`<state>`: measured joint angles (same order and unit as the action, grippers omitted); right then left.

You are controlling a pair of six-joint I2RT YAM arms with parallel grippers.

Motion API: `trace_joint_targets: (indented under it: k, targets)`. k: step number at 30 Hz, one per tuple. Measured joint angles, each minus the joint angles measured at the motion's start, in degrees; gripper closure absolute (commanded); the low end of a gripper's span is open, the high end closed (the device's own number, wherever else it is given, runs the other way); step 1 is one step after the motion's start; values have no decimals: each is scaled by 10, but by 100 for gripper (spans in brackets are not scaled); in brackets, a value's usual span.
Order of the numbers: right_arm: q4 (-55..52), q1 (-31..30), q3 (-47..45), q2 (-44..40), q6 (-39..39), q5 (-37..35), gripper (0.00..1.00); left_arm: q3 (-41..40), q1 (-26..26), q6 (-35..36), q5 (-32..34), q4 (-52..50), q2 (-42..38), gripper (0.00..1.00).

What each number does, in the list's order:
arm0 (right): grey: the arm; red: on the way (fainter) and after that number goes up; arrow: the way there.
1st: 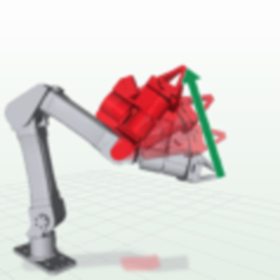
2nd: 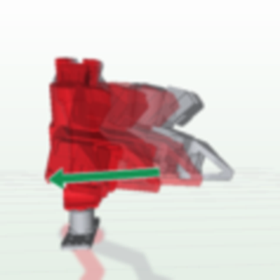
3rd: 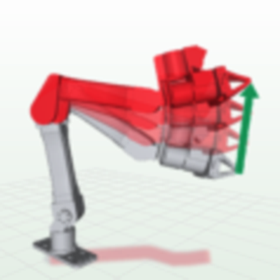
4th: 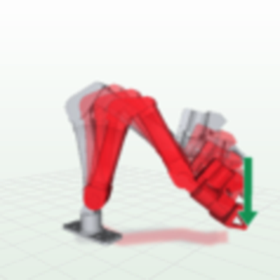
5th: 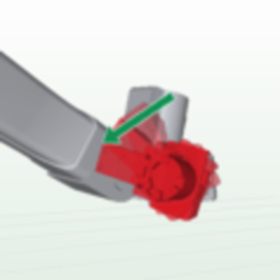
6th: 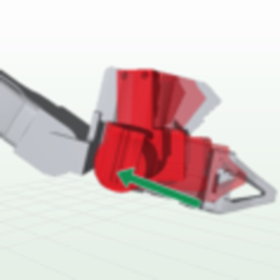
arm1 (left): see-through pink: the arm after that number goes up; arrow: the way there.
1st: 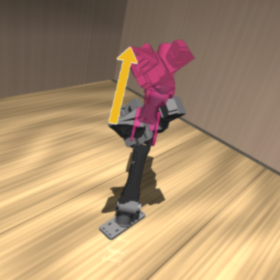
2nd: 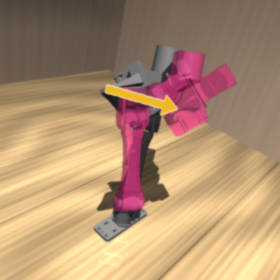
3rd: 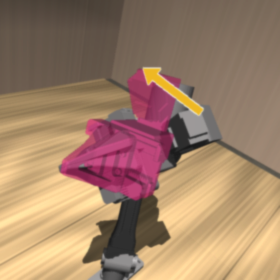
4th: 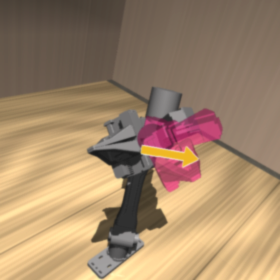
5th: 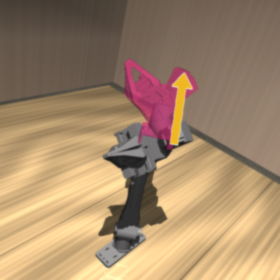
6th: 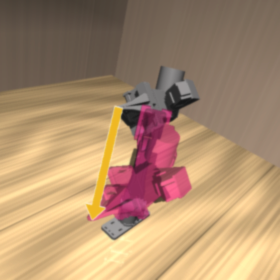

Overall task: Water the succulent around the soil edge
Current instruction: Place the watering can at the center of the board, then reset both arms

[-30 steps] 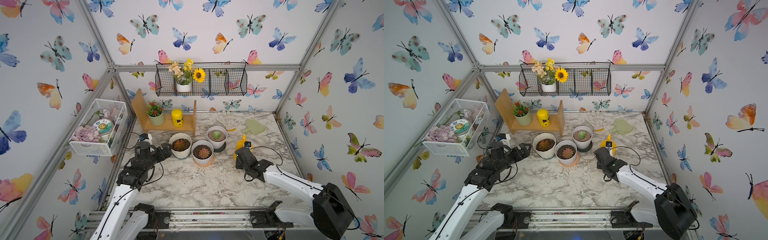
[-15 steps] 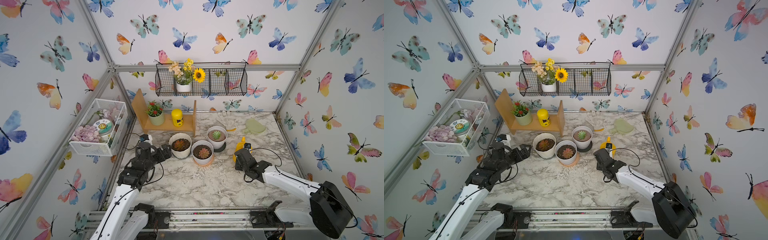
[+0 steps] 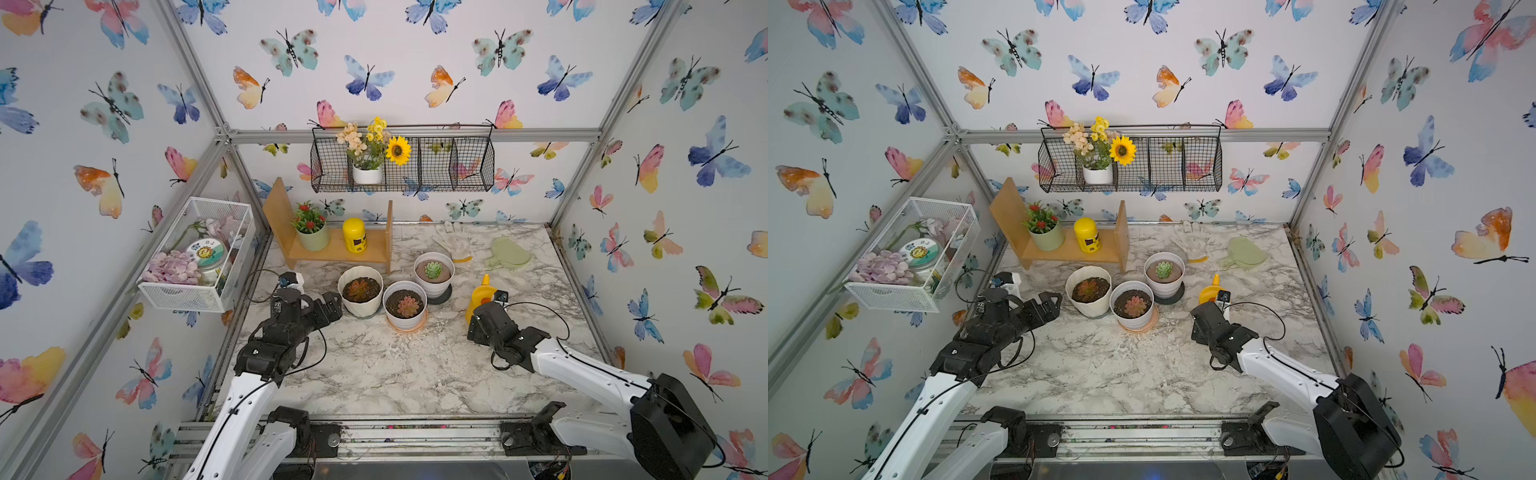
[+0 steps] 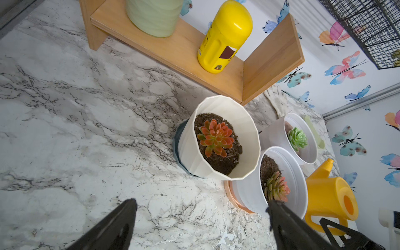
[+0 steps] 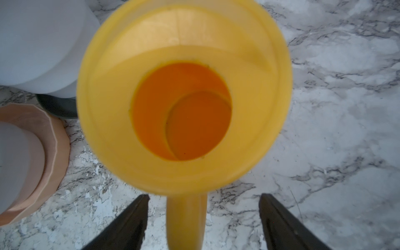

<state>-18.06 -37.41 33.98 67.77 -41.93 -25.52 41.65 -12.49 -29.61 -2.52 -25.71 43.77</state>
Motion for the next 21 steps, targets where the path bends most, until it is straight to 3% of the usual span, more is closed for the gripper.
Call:
trace_joint_targets:
  k: [9, 17, 19, 21]
  targets:
    - [-92, 0, 12, -89, -21, -36, 2, -3, 0, 21, 96, 8, -11, 1]
    - [-109, 8, 86, -146, 37, -165, 2, -34, 0, 56, 190, 82, -14, 2]
    - [-82, 42, 98, -142, 79, -172, 2, -41, 0, 66, 214, 109, -2, 1]
    - [-43, 126, 103, -133, 125, -144, 2, -52, 3, 86, 236, 146, 16, 2]
